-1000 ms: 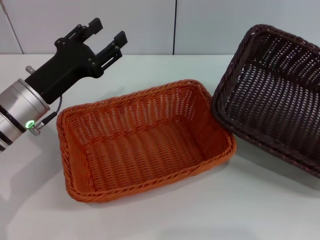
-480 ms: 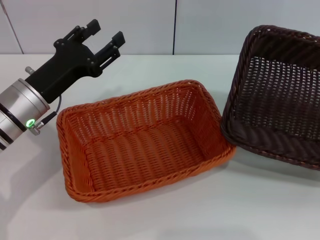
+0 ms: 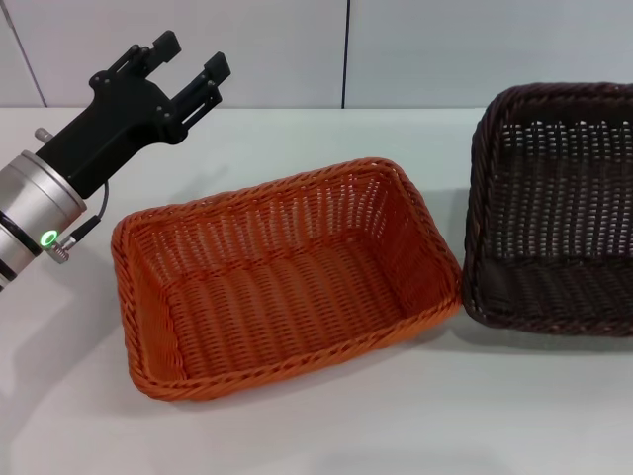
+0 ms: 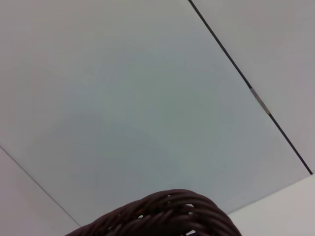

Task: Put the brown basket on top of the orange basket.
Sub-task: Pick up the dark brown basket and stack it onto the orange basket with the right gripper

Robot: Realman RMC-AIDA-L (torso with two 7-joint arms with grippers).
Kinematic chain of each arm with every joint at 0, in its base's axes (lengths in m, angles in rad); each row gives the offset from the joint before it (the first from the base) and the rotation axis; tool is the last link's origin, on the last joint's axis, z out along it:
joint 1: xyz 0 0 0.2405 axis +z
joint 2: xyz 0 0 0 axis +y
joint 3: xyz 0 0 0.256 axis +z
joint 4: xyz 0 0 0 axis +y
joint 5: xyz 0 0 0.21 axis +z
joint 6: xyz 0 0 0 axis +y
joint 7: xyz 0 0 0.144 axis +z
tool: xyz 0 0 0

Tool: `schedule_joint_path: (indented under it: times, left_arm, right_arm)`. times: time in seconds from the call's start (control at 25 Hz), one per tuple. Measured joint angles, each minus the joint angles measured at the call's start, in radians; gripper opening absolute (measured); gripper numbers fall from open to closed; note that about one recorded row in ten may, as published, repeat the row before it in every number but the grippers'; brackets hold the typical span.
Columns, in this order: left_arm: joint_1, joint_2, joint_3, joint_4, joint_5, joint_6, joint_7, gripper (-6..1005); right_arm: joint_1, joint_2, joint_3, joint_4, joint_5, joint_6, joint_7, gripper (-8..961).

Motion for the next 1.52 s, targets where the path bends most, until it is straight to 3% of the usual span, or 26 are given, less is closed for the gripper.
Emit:
schedule_joint_path:
  times: [0.52,0.84,1.08,1.28,1.32,1.52]
  left_arm:
    - [0.007,0.0,-0.012,-0.001,-0.001,-0.008,0.013,707]
    - [0.007,-0.001,-0.054,0.0,-0.037,-0.006,0.055,707]
    - [0.023,0.001,-0.076,-0.009,-0.14,-0.011,0.133,708]
    - [0.021,0.001,-0.105,-0.032,-0.149,-0.011,0.14,708]
    - [0.02,0.001,-0.109,-0.039,-0.149,-0.011,0.144,708]
    - [0.014,0.001,-0.119,-0.068,-0.149,-0.011,0.172,708]
  right_arm:
    - [0.013,0.002,-0.006,-0.071,0.139,-0.075,-0.011,169]
    - [0.106,0.015,-0.02,-0.111,0.162,-0.155,0.016,168]
    - [0.213,0.016,-0.131,-0.045,0.16,-0.142,0.054,168]
    - [0.261,0.032,-0.236,-0.036,0.151,-0.102,0.101,168]
    - [0.278,0.042,-0.299,-0.036,0.151,-0.076,0.136,168]
    - [0.292,0.074,-0.375,-0.038,0.151,-0.024,0.205,169]
